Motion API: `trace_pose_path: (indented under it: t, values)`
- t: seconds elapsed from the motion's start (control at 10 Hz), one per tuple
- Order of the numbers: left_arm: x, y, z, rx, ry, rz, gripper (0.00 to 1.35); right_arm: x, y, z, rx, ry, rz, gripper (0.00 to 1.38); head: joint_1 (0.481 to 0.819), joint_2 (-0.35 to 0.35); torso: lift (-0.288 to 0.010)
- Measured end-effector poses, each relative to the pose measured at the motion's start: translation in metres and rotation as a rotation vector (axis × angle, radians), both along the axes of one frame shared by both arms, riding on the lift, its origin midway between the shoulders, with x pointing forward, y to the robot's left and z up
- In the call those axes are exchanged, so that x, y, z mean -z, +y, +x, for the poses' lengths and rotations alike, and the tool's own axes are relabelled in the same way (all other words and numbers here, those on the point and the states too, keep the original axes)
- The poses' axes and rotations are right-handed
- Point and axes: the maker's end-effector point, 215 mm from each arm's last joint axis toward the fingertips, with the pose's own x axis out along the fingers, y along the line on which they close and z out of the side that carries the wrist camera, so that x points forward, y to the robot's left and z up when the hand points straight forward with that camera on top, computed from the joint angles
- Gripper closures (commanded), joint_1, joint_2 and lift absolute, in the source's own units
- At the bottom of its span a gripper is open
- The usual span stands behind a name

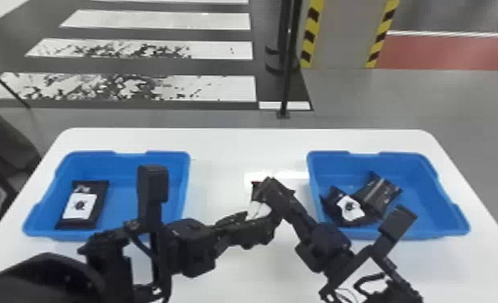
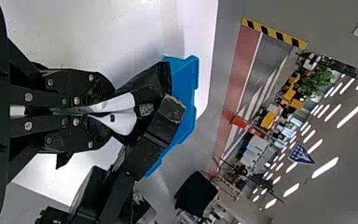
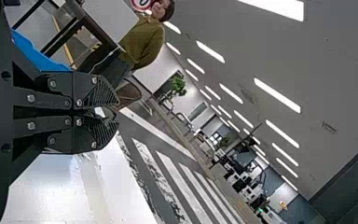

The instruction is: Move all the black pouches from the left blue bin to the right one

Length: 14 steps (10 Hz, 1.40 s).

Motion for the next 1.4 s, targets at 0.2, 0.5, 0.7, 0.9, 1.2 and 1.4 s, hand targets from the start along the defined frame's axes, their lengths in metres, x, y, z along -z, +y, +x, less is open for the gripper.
trace_pose_path:
  t: [0.2, 0.5, 0.7, 0.9, 1.2, 1.4]
  values:
    - [-0.01, 0.01, 0.01, -0.061, -0.046, -0.051, 0.07, -0.002, -0.018, 0.008, 0.032, -0.004, -0.011, 1.28, 0.695, -0.033, -0.14]
    - [-0.007, 0.032, 0.011, -0.119, -0.056, -0.074, 0.18, -0.01, -0.074, 0.032, 0.118, -0.039, -0.079, 1.28, 0.695, -0.074, -0.14]
    - [-0.012, 0.069, 0.014, -0.182, -0.079, -0.057, 0.18, -0.016, -0.113, 0.05, 0.165, -0.067, -0.156, 1.28, 0.695, -0.081, -0.14]
    - [-0.021, 0.114, 0.015, -0.262, -0.115, -0.018, 0.18, -0.022, -0.144, 0.071, 0.192, -0.092, -0.225, 1.28, 0.695, -0.059, -0.14]
    - [-0.031, 0.147, 0.022, -0.333, -0.153, -0.004, 0.18, -0.008, -0.224, 0.099, 0.326, -0.078, -0.375, 1.17, 0.695, -0.109, -0.14]
    - [-0.039, 0.152, 0.027, -0.341, -0.179, -0.001, 0.18, 0.017, -0.266, 0.112, 0.392, -0.029, -0.43, 0.61, 0.695, -0.146, -0.14]
